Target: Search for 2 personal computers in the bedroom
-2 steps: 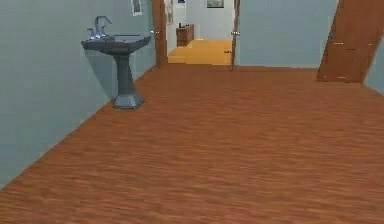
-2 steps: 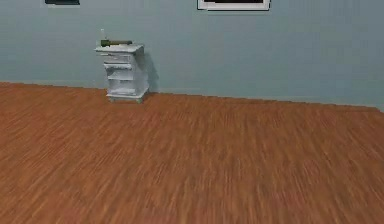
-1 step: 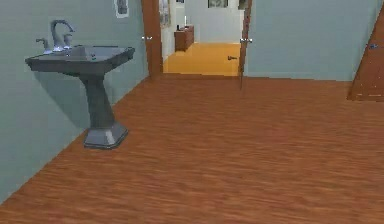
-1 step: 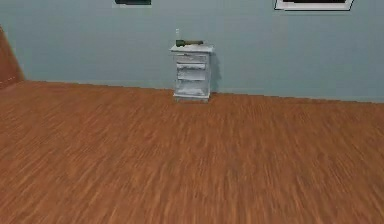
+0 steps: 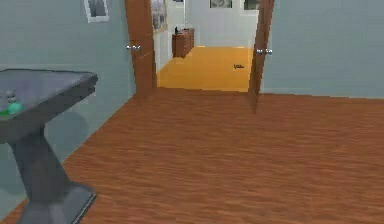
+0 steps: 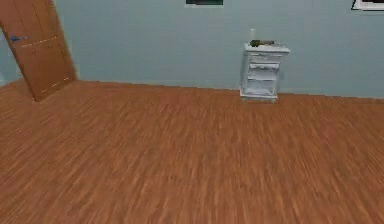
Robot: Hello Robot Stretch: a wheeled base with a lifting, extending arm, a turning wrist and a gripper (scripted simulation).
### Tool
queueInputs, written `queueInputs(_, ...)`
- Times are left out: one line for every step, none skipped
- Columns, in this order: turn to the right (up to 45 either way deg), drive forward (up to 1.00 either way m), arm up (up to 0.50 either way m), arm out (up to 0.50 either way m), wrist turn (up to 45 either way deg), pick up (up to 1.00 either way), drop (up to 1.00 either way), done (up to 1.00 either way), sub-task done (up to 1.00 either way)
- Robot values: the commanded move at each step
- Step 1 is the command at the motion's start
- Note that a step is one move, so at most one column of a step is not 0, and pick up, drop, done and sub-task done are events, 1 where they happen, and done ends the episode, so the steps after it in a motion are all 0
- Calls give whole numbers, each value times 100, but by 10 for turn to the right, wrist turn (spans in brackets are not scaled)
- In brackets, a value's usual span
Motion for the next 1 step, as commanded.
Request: queueInputs(0,100,0,0,0,0,0,0,0)
